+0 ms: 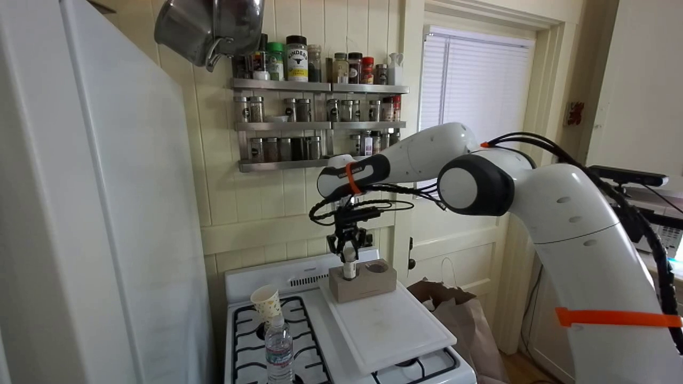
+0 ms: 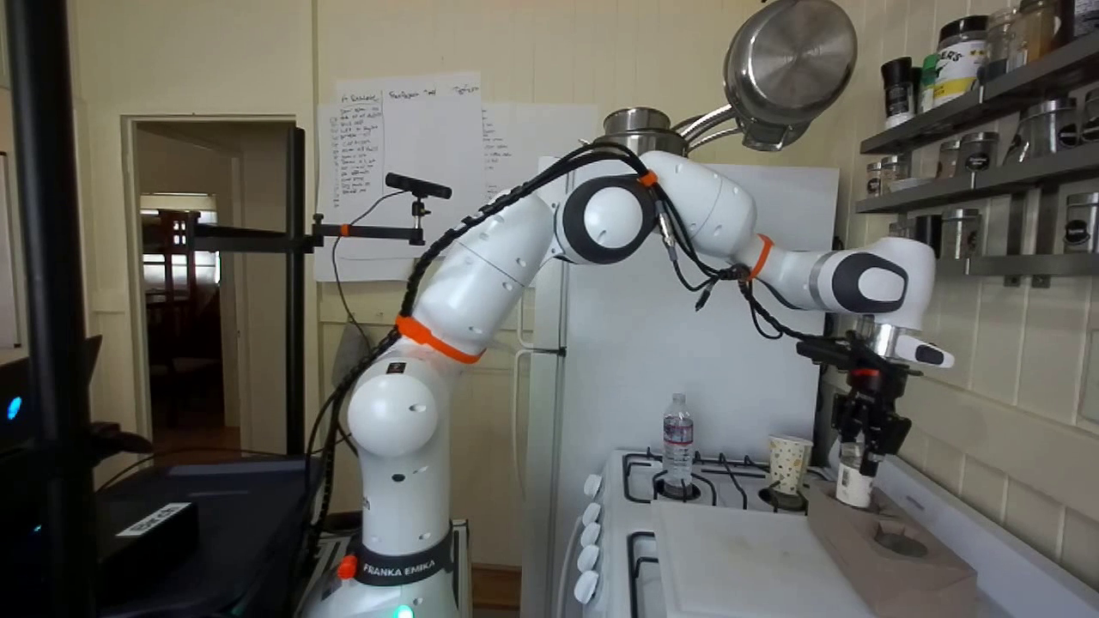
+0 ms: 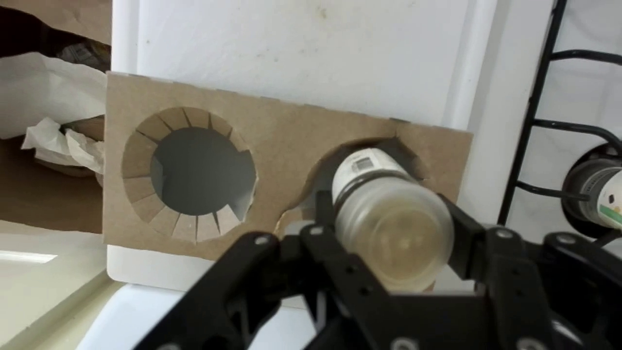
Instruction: Pick up the bottle from the box and put it on the table
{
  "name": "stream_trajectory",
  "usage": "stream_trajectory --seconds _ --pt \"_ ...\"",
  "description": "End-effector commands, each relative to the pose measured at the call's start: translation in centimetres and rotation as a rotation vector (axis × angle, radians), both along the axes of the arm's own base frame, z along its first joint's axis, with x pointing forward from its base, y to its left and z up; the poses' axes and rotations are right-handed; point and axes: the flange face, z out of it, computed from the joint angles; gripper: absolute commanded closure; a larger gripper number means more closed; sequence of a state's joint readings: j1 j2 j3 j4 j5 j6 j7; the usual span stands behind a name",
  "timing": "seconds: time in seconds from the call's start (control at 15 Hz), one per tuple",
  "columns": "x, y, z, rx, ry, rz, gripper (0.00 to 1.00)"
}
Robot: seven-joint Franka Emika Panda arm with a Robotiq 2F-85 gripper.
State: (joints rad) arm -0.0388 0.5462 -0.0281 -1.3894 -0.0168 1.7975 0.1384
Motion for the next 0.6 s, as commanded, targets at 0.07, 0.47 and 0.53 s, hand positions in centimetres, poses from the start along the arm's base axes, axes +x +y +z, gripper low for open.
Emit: stream_trajectory --seconds 0.07,0.47,0.53 --pt "-3.9 1.1 2.5 -0.024 -0.049 -0.053 0.74" --pt "-9.0 4.3 2.7 -0.085 -0.043 -0.036 0.74" --pt "-9.8 4.7 2.5 -0.087 -0.04 -0.041 0.74"
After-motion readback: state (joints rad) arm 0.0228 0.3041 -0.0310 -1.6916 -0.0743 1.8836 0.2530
